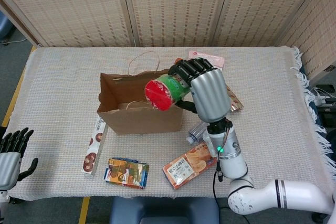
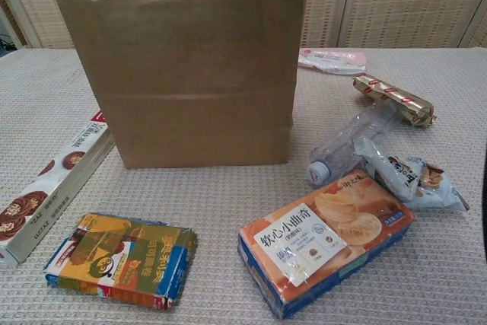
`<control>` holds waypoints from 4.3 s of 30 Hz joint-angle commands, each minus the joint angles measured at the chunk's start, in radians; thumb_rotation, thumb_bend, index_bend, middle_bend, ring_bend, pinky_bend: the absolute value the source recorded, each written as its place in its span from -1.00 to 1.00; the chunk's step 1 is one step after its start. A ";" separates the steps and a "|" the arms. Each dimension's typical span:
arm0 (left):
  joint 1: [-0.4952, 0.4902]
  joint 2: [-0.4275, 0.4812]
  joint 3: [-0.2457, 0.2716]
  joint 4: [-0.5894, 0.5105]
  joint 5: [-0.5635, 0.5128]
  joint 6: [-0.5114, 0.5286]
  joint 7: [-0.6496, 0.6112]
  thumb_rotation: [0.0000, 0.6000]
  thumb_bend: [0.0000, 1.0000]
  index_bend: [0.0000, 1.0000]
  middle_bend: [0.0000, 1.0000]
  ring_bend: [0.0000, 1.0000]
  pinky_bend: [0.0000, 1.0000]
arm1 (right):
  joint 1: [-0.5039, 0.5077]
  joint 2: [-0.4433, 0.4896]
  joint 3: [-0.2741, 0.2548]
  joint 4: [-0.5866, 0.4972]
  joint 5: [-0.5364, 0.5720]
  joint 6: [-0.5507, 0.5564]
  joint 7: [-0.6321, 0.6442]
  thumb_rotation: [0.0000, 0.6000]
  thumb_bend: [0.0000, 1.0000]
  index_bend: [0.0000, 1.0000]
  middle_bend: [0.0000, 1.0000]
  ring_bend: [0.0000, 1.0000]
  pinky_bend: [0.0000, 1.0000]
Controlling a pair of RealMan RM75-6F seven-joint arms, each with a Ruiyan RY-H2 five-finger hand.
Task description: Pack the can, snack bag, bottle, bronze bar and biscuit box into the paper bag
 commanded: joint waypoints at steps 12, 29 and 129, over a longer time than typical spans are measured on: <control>-0.001 -0.004 -0.004 0.005 -0.006 -0.001 0.002 1.00 -0.21 -0.91 -1.00 -1.00 -1.00 | 0.234 -0.341 -0.040 0.426 0.076 -0.100 0.071 1.00 -0.45 0.42 0.33 0.37 0.52; -0.001 -0.002 -0.002 0.008 -0.002 -0.001 -0.007 1.00 -0.21 -0.91 -1.00 -1.00 -1.00 | 0.229 -0.323 -0.036 0.336 0.267 -0.156 -0.065 1.00 -0.84 -1.00 -0.76 -0.92 -0.57; -0.003 0.000 -0.001 0.009 0.000 -0.006 -0.013 1.00 -0.21 -0.91 -1.00 -1.00 -1.00 | 0.330 -0.304 0.043 0.499 0.407 -0.045 -0.237 1.00 0.08 0.50 0.36 0.36 0.61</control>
